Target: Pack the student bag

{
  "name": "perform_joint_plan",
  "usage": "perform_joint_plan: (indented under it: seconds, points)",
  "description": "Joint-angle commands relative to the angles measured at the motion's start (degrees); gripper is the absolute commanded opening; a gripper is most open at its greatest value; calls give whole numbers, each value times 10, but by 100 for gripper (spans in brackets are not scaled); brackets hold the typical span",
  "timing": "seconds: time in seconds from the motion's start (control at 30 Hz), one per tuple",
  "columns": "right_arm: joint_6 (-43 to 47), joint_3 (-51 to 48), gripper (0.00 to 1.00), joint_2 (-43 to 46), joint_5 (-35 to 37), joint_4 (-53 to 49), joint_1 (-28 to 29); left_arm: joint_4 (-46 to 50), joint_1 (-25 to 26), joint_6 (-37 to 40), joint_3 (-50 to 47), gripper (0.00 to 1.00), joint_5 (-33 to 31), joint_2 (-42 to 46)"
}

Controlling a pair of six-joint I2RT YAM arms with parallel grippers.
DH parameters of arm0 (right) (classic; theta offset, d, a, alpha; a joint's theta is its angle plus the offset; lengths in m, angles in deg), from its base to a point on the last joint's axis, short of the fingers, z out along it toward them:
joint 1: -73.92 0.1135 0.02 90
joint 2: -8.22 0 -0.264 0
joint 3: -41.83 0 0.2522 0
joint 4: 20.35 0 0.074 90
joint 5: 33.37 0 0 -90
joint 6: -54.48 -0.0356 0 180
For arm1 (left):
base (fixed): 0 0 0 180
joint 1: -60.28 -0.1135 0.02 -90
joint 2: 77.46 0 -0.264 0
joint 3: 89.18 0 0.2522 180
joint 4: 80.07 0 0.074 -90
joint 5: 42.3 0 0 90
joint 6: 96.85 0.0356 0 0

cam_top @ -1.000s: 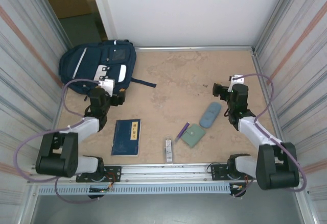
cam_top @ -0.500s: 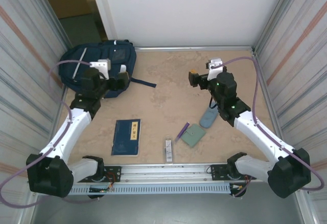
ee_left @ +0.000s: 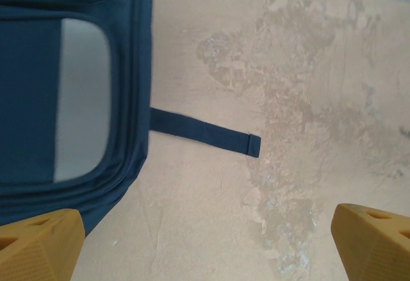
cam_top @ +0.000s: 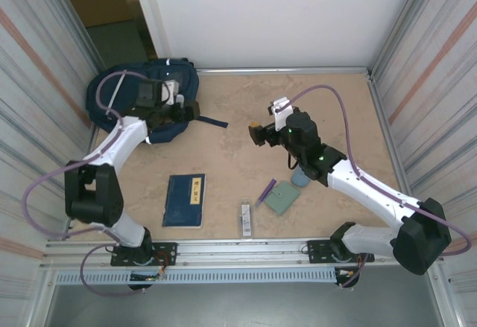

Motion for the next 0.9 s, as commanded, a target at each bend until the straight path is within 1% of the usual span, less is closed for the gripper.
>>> perform_joint_plan:
  seconds: [0.0, 0.07, 0.17, 0.23, 0.33, 0.4, 0.5, 0.53, 0.63, 0.7, 0.8, 0.87]
  points:
    - [-50, -5, 99, 5, 29, -24, 16, 66, 13, 39, 64, 99, -97, -64]
    - [-69, -12, 99, 9, 32, -31, 24, 80, 24, 39, 94, 99, -139, -109]
    - [-82, -20, 99, 20, 51, -41, 41, 106, 25, 19, 132, 99, -167, -167]
    - [-86, -24, 99, 27, 66, -49, 50, 122, 24, 7, 153, 99, -162, -200]
    - [-75, -27, 99, 35, 80, -63, 54, 146, 27, 3, 187, 98, -136, -237]
    - [-62, -24, 99, 38, 105, -74, 54, 145, 35, 11, 196, 93, -125, -251]
    - [-39, -17, 99, 38, 116, -75, 52, 149, 46, 26, 211, 78, -120, -265]
    - [-35, -12, 99, 38, 115, -76, 51, 156, 49, 28, 218, 78, -119, -286]
    - [-42, -1, 99, 30, 119, -79, 47, 162, 54, 33, 232, 62, -114, -302]
    - [-62, 5, 99, 24, 128, -86, 46, 162, 57, 31, 238, 56, -106, -310]
    - [-98, 2, 99, 21, 129, -87, 43, 159, 59, 24, 249, 47, -62, -320]
    - [-120, -4, 99, 24, 123, -83, 40, 145, 65, 13, 253, 47, -20, -326]
